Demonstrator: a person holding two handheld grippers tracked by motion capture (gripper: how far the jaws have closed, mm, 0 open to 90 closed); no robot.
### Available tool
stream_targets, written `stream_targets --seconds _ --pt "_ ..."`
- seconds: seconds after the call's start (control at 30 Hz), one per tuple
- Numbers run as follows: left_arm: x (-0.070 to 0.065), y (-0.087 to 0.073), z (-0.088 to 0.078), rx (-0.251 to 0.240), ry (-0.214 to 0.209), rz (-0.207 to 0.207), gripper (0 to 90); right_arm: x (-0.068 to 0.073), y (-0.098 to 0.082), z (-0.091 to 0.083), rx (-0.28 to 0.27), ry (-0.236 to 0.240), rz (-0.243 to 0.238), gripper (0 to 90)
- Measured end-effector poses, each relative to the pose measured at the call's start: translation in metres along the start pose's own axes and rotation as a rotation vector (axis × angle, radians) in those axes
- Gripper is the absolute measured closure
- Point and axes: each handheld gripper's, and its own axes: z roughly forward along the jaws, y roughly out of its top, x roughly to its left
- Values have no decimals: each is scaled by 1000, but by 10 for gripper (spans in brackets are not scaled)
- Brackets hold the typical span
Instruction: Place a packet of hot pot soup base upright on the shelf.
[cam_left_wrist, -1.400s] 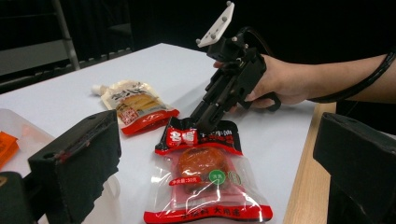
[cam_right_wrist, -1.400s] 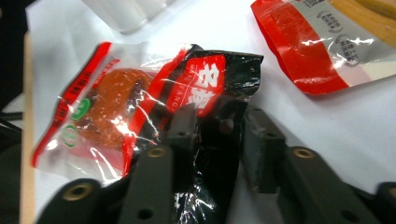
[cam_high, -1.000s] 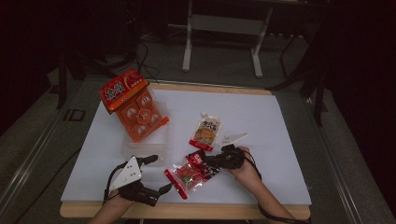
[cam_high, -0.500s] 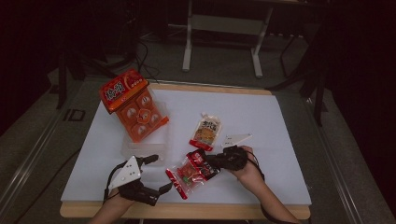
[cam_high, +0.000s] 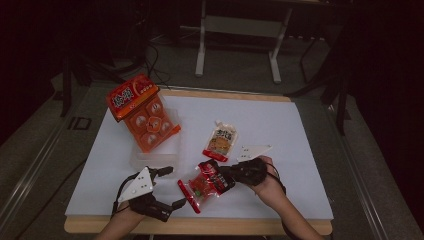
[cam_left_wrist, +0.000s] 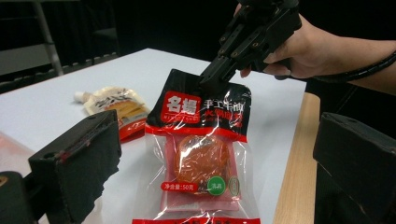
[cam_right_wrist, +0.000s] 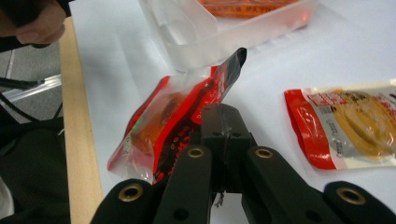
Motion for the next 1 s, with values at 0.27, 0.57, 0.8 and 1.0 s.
stream_targets --seconds 0.27,0.57,0.8,1.0 --pt "-1 3 2 -1 -17 -13 15 11 10 -10 -23 2 -41 900" --pt "-1 8 4 5 -23 -13 15 21 22 -29 -44 -21 -103 900" --pt "4 11 8 17 -19 -28 31 26 27 -42 -52 -26 -140 900" --pt "6 14 14 33 -23 -21 35 29 32 -51 -47 -39 -177 900"
